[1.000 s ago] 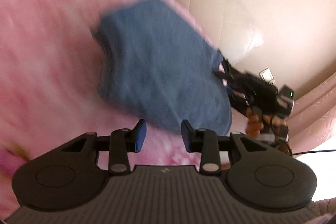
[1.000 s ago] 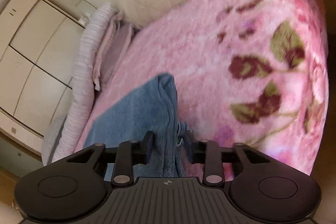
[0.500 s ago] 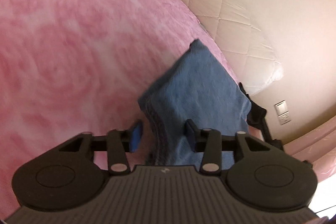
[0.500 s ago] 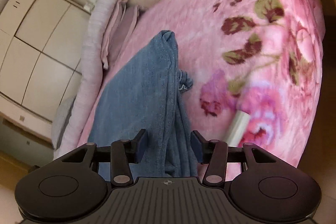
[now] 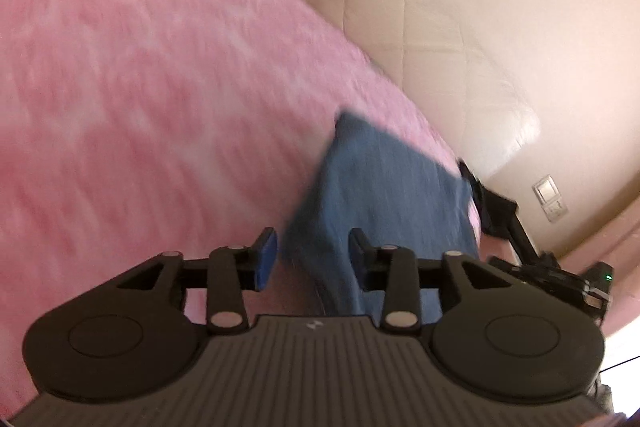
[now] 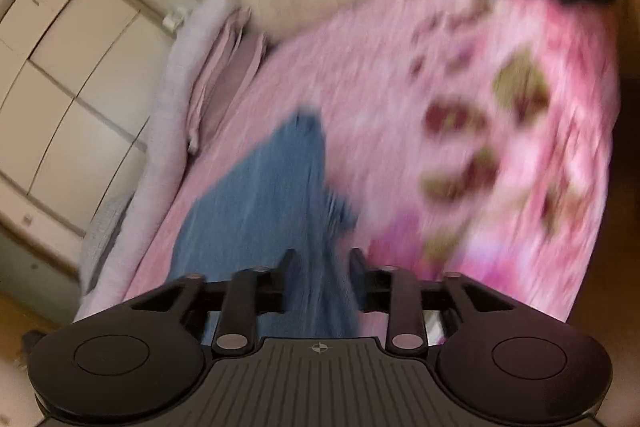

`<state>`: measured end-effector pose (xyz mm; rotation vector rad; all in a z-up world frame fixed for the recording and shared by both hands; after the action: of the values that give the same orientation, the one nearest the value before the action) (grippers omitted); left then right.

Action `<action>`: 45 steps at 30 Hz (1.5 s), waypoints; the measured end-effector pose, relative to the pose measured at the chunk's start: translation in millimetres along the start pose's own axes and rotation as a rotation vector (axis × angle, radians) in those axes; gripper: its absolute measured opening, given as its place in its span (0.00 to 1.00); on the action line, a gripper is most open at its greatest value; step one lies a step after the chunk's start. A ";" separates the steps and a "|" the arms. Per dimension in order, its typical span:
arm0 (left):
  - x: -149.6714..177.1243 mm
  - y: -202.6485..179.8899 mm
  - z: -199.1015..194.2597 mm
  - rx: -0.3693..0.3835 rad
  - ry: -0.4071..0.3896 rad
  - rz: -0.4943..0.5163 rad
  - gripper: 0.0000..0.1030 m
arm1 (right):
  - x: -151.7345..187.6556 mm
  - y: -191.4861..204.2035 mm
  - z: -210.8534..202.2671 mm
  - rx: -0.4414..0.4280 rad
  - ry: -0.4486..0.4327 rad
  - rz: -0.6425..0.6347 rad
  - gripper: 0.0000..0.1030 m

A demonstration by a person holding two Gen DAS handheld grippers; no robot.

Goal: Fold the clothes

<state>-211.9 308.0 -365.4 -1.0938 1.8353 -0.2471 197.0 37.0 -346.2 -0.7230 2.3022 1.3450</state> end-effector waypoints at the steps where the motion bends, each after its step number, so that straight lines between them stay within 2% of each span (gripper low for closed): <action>1: -10.6 -1.2 4.1 -0.002 -0.013 0.003 0.37 | -9.2 0.1 1.5 -0.003 -0.023 0.000 0.46; 2: -22.3 -3.3 13.7 0.015 -0.011 0.007 0.41 | -18.0 0.5 6.2 -0.011 -0.032 0.003 0.49; 6: -54.5 -14.4 62.5 0.076 0.048 -0.001 0.41 | -42.3 6.2 36.8 -0.025 -0.018 -0.005 0.50; 9: -70.2 -15.5 103.3 0.102 0.093 -0.039 0.40 | -50.0 4.5 55.1 -0.016 0.001 -0.002 0.50; 11: -75.0 -11.8 123.9 0.136 0.121 -0.095 0.36 | -51.3 3.5 65.7 -0.025 0.010 0.001 0.50; 12: -77.2 -9.8 133.6 0.155 0.134 -0.122 0.32 | -51.3 3.0 69.5 -0.028 0.012 0.001 0.48; 13: -77.3 -7.2 138.3 0.189 0.143 -0.145 0.14 | -51.4 3.1 71.7 -0.031 0.010 -0.007 0.15; 14: -79.0 -6.4 141.1 0.208 0.139 -0.154 0.07 | -51.5 3.3 73.9 -0.033 0.007 -0.015 0.06; 16: -82.6 -8.3 136.1 0.266 0.091 -0.111 0.03 | -51.3 7.5 72.9 -0.041 -0.019 -0.062 0.04; 19: -84.7 -10.7 130.9 0.330 0.026 -0.015 0.02 | -49.3 5.7 71.8 -0.043 -0.061 -0.099 0.02; 20: -82.1 -10.8 133.0 0.305 0.016 0.045 0.02 | -47.5 2.5 74.3 -0.018 -0.068 -0.112 0.01; 21: -78.9 -10.9 136.0 0.270 0.010 0.109 0.02 | -43.8 -1.4 80.1 0.048 -0.068 -0.139 0.00; 22: -70.7 -11.9 145.4 0.174 0.033 0.208 0.01 | -39.0 -6.3 87.2 0.154 -0.064 -0.165 0.00; 23: -62.1 -13.4 151.5 0.127 0.065 0.275 0.00 | -33.9 -13.8 94.3 0.262 -0.054 -0.193 0.00; 24: -59.8 -13.4 148.4 0.109 0.053 0.284 0.00 | -30.6 -21.6 95.2 0.264 -0.049 -0.174 0.00; 26: -55.2 -13.6 142.3 0.072 0.029 0.301 0.00 | -29.3 -33.4 84.1 0.193 -0.061 -0.071 0.00; 28: -51.3 -13.9 135.2 0.039 0.003 0.316 0.00 | -32.4 -30.7 63.3 0.183 -0.107 -0.050 0.00; 30: -60.5 -16.8 110.9 0.049 -0.062 0.278 0.00 | -34.2 -22.8 39.8 0.174 -0.162 -0.054 0.02; 32: -69.1 -20.3 86.4 0.061 -0.124 0.244 0.00 | -29.8 -3.6 17.6 0.156 -0.201 -0.116 0.05; 33: -66.6 -27.8 73.3 0.078 -0.135 0.270 0.00 | -23.7 9.4 9.8 0.148 -0.200 -0.164 0.06; 36: -43.0 -52.6 45.1 0.091 -0.129 0.361 0.00 | 5.6 47.4 2.1 0.132 -0.142 -0.332 0.16; 38: -23.8 -61.6 32.4 0.108 -0.110 0.377 0.00 | 23.7 54.0 5.4 0.137 -0.076 -0.347 0.28; 40: -8.5 -61.8 25.2 0.126 -0.081 0.344 0.02 | 36.2 49.6 7.7 0.142 -0.043 -0.302 0.34; 42: 5.5 -56.8 21.2 0.125 -0.062 0.303 0.03 | 43.5 38.0 8.7 0.132 -0.030 -0.222 0.35; 45: 21.7 -51.0 22.1 0.126 -0.031 0.260 0.04 | 46.8 22.7 7.5 0.031 0.002 -0.078 0.35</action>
<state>-167.9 267.9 -361.1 -0.7592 1.8850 -0.1882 146.5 41.7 -360.1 -0.7957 2.2667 1.2712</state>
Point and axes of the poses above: each gripper's, at about its wrist camera, not at the fingertips, and z roughly the way its jaws point, y to its left, x to its underside, the point moved 2 cm from there along z, roughly the way its jaws point, and after that the axes turned 4 degrees about -y, right-handed, at the moved point
